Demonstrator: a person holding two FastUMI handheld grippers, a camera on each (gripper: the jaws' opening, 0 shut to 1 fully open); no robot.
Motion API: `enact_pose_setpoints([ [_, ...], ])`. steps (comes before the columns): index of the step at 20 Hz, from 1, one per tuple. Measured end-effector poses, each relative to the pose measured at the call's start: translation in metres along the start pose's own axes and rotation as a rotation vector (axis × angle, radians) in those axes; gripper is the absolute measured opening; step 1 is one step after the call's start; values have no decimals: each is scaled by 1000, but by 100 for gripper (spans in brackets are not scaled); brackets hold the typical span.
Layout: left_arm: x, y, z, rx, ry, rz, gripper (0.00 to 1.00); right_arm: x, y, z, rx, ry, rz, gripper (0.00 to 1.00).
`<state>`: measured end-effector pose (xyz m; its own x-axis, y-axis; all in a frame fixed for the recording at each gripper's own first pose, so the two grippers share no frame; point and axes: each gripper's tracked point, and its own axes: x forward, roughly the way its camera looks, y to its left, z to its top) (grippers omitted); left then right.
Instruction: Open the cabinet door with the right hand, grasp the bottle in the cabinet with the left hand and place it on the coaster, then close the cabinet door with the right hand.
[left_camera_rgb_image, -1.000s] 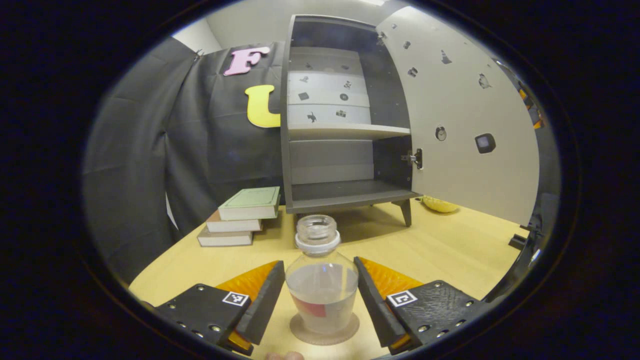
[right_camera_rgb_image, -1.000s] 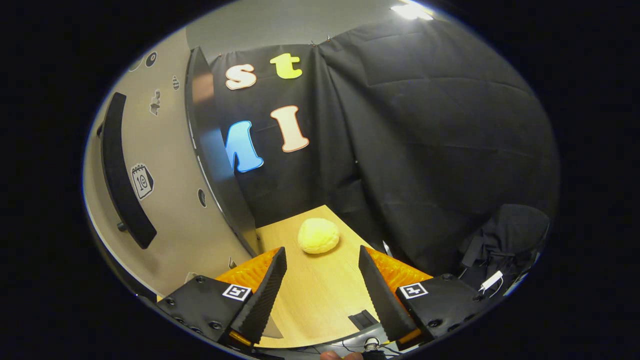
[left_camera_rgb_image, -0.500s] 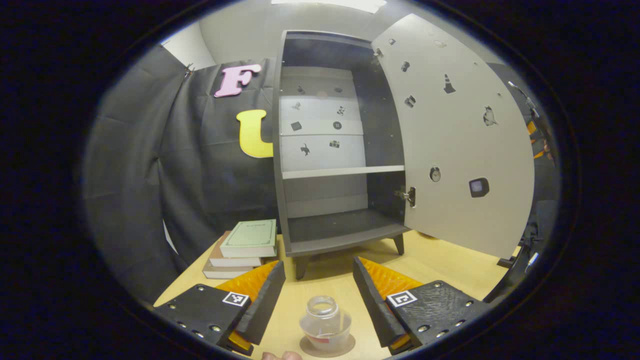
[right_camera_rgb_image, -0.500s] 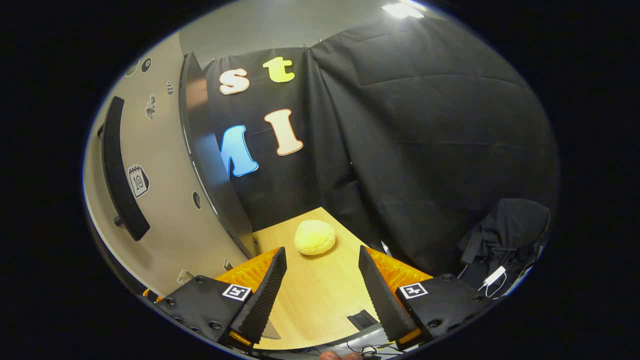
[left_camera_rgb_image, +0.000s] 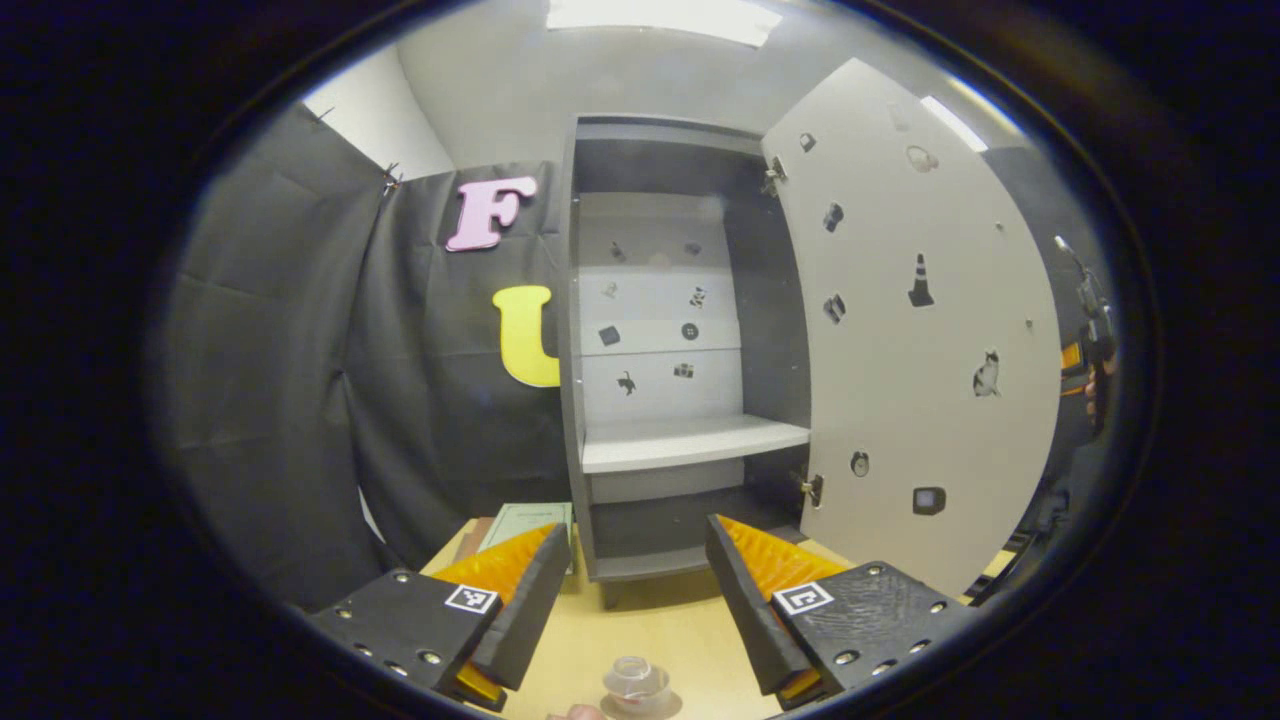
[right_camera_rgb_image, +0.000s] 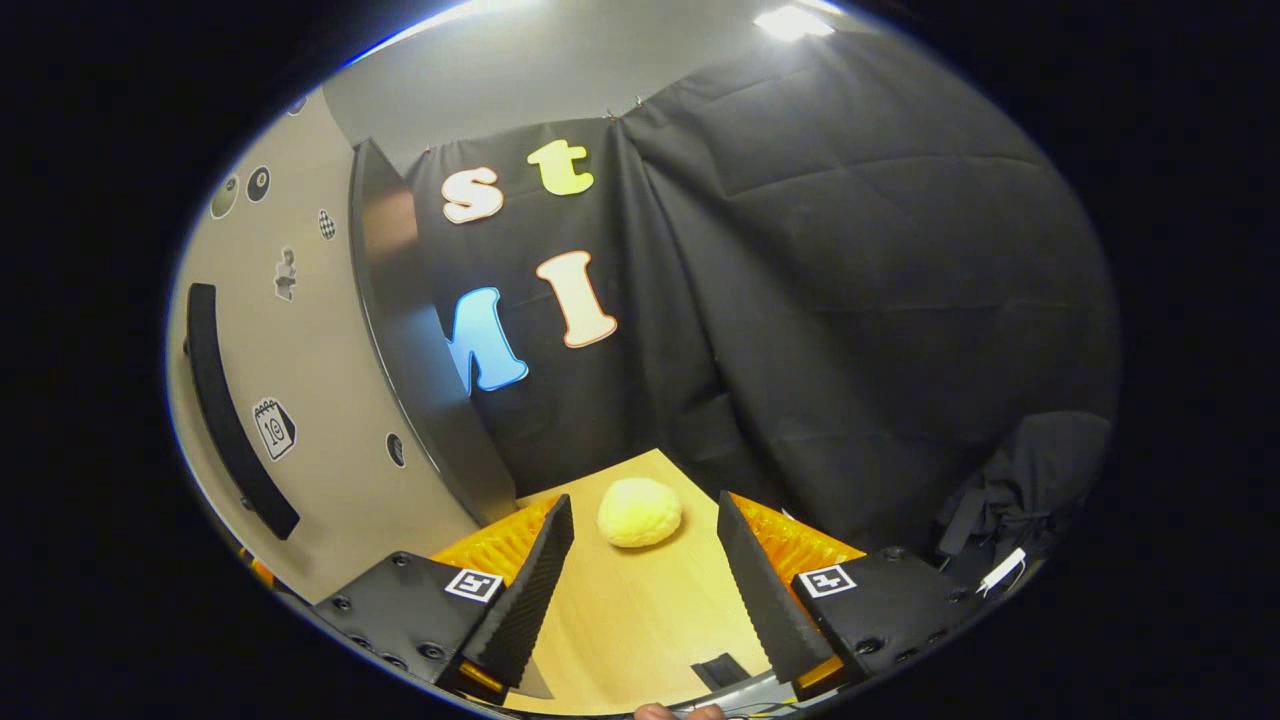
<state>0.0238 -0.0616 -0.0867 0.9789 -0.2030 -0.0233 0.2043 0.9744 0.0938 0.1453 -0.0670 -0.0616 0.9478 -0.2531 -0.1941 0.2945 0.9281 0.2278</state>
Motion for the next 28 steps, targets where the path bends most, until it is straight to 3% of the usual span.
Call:
enact_pose_setpoints([
  [3,-13,-14,28,-27,25,21,82,-1,-2,18,-34,-34,33,84],
  [4,-17,-22,36,-50,30,18,82,0,-2,23,-45,-36,47,92],
  [13,-56,-61,88,-285,79,53,82,-6,40,58,-174,-73,273,92],
  [15,-63,-55,89,-270,79,119,84,-8,57,54,-158,-54,330,92],
  [20,-80,-16,81,-213,121,265,82,-24,85,66,-182,-25,387,92],
  [25,-67,18,85,-214,105,261,82,-47,130,85,-174,-34,445,92],
  [28,-53,38,79,-163,118,237,82,-56,145,84,-211,-20,409,92],
])
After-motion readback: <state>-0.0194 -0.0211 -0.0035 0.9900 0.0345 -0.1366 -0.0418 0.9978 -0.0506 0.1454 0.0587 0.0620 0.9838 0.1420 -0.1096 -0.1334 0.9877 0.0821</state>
